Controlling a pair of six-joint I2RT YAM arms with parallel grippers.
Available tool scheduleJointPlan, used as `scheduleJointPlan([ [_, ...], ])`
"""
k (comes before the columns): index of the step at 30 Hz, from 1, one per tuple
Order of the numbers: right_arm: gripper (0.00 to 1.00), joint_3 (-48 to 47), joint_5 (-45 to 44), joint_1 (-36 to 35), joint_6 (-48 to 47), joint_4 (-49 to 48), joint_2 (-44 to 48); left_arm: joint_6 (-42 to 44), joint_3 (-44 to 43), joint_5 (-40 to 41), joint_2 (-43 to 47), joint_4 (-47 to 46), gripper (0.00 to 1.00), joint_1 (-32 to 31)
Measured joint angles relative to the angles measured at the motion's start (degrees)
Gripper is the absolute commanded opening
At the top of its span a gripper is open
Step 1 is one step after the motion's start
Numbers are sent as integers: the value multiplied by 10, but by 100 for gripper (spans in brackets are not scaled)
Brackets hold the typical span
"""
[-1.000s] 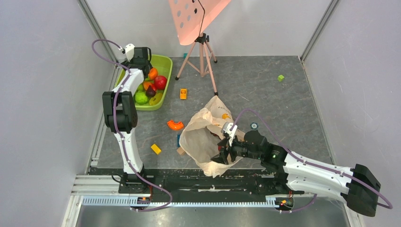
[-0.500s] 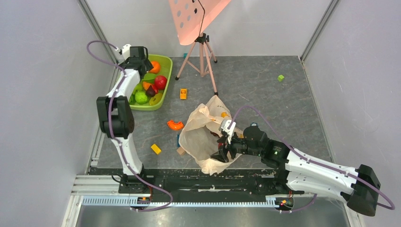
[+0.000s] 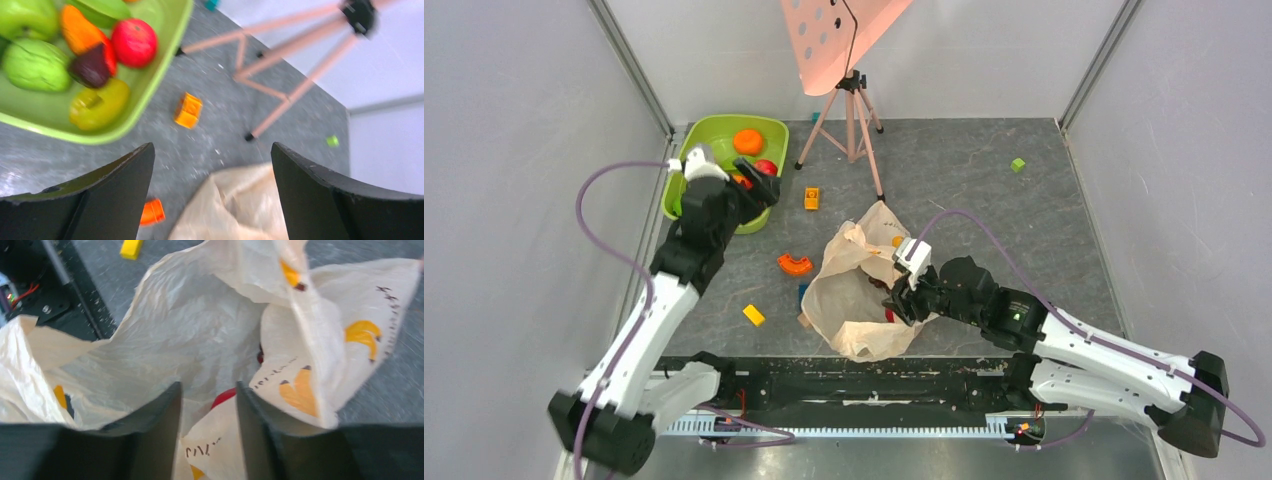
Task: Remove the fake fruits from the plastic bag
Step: Adjust the plastic bag at the center of the board.
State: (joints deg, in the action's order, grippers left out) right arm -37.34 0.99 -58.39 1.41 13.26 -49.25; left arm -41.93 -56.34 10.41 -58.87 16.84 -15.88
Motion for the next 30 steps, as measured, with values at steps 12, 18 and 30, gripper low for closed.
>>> scheduleJointPlan([
  [12, 80, -79, -59, 0, 10, 22, 38, 0, 161, -68, 284, 73, 77, -141],
  [18, 83, -78, -101, 0, 19, 41, 30, 2, 196, -140, 304, 68, 77, -156],
  [30, 37, -66, -153, 0, 77, 81, -20, 14, 221, -191, 240, -14, 76, -283],
])
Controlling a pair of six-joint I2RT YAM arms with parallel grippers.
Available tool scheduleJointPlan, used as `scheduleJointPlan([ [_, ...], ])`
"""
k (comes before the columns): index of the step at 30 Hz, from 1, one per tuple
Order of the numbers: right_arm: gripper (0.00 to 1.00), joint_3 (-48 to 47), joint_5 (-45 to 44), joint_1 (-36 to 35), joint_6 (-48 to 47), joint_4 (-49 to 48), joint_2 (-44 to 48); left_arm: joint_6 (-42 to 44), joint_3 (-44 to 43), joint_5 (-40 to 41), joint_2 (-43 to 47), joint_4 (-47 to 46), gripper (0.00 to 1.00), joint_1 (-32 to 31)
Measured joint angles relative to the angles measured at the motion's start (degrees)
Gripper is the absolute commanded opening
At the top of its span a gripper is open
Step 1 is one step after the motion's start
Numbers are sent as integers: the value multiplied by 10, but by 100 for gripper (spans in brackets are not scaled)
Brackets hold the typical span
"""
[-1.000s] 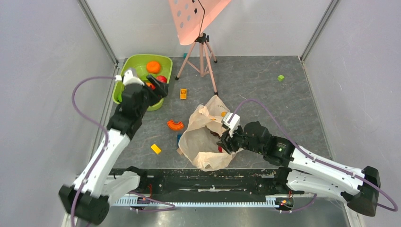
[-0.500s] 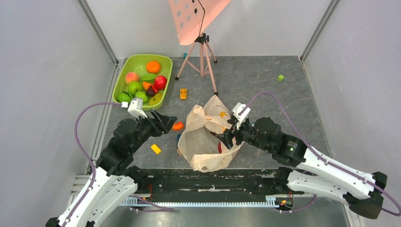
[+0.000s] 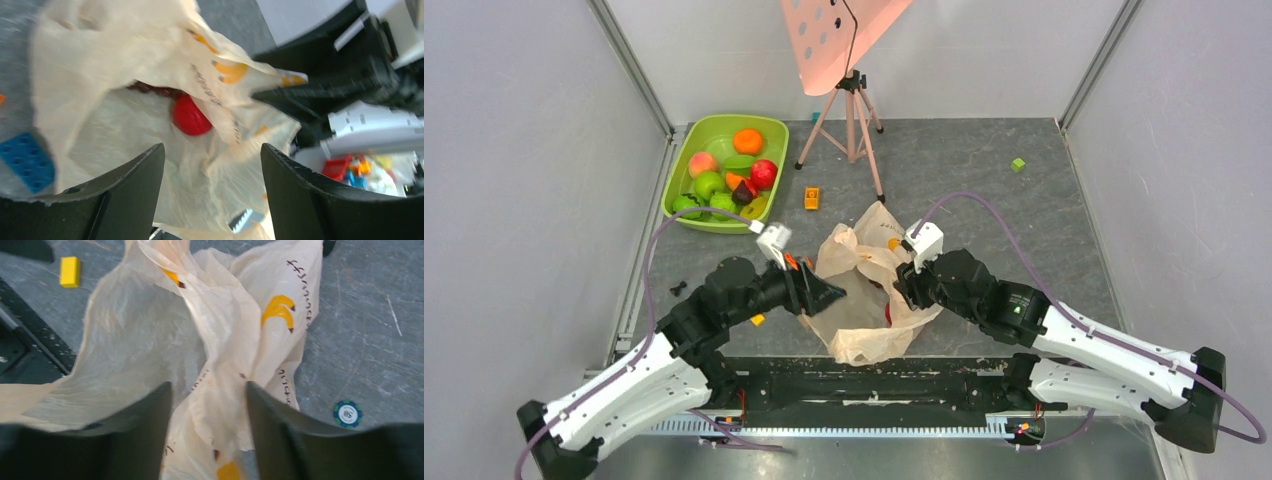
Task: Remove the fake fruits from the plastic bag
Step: Adjust the plastic bag at the center of the board.
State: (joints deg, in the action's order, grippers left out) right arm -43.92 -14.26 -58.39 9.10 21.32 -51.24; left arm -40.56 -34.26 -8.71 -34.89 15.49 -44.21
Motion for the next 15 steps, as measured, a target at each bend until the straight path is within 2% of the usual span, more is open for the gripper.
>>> scheduleJointPlan([
  [3, 19, 17, -16, 0, 19, -2, 2, -1, 6, 18, -16, -28, 76, -95],
  [7, 4, 42, -26, 0, 33, -7, 11, -1, 10, 80, -53, -56, 75, -218],
  [12, 0, 51, -13, 0, 35, -24, 32, -2, 18, 173, -160, -106, 74, -345],
  [15, 0, 52, 19, 0, 29, -41, 48, -2, 33, 209, -234, -132, 73, -390],
])
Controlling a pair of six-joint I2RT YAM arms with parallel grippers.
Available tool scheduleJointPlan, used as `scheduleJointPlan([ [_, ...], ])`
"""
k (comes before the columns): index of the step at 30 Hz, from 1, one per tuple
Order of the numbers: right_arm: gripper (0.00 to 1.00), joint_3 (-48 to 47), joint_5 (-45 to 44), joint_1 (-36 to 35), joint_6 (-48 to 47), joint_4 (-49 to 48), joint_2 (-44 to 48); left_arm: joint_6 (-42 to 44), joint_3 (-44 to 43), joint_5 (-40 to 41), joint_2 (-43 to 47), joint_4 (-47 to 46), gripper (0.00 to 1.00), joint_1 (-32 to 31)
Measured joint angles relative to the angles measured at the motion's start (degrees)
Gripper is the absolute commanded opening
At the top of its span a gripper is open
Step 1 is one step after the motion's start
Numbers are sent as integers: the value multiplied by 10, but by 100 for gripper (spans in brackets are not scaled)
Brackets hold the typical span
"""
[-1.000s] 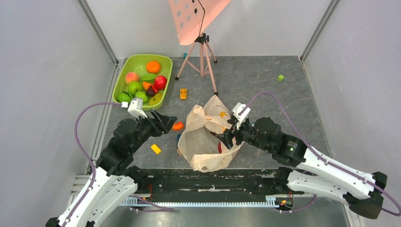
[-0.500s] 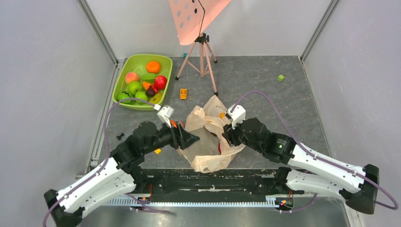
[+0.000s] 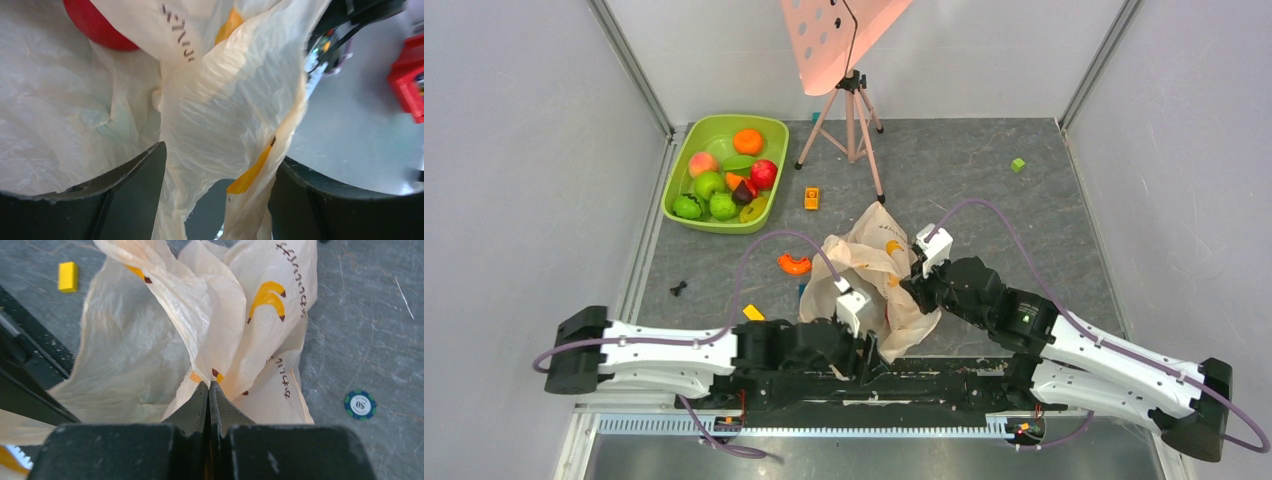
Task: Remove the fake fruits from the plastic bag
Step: Adjust the plastic bag at the center of the board.
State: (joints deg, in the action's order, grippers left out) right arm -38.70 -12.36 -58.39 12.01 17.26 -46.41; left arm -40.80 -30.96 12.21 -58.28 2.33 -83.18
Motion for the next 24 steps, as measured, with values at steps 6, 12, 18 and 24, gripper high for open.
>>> scheduleJointPlan([
  [6, 0, 21, 64, 0, -11, -32, 45, -1, -2, 63, -119, -50, 74, -71],
  [12, 0, 37, 83, 0, -14, -39, 67, -1, -36, 78, -208, -92, 90, -122],
  [18, 0, 58, 86, 0, -14, -44, 76, 1, -37, 108, -145, -84, 100, -127],
  [24, 0, 70, 85, 0, -14, -44, 83, 21, -35, 165, 58, -43, 100, -127],
])
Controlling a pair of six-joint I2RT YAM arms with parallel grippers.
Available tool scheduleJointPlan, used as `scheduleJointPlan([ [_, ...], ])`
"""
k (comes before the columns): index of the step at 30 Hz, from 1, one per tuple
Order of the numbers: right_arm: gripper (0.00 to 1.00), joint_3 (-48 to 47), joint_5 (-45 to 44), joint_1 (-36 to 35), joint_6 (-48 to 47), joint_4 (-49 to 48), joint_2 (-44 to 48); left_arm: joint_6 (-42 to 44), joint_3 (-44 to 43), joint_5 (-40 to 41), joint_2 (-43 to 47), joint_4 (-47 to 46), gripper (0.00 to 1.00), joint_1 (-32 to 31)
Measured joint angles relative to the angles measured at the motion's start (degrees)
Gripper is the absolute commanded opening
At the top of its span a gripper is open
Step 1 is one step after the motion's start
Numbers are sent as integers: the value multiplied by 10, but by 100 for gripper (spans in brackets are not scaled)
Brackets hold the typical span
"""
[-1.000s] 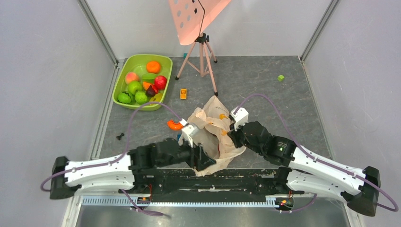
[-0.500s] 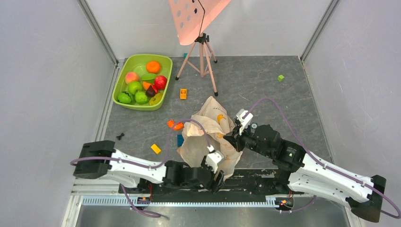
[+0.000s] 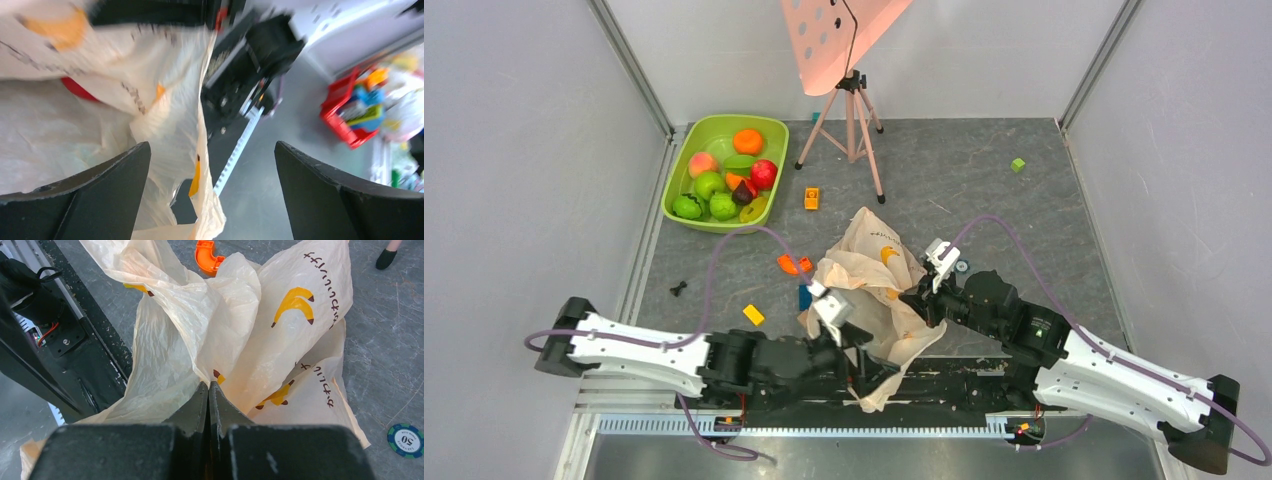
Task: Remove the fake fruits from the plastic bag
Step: Adjust the plastic bag at the center of the board, then take out the fake fruit from the plastic bag.
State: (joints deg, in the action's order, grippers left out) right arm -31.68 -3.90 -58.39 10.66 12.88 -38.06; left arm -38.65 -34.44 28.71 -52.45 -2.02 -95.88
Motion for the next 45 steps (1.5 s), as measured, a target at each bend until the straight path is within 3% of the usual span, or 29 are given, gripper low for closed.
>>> scheduleJointPlan([
  [4, 0, 0, -4, 0, 0, -1, 4, 12, 3, 56, 97, 33, 97, 6],
  [8, 0, 0, -11, 0, 4, -4, 9, 11, 29, 69, 108, 41, 89, 51],
  [16, 0, 0, -3, 0, 12, -4, 20, -6, 108, 26, -20, 23, 86, 156],
  [28, 0, 48, 197, 0, 23, -76, 99, -5, 99, 60, -133, -57, 96, 158],
  [37, 0, 56, 196, 0, 33, -86, 108, 14, 108, 128, -160, -144, 100, 158],
  [45, 0, -6, 185, 0, 27, -94, 43, 24, 23, 145, -254, -149, 96, 158],
])
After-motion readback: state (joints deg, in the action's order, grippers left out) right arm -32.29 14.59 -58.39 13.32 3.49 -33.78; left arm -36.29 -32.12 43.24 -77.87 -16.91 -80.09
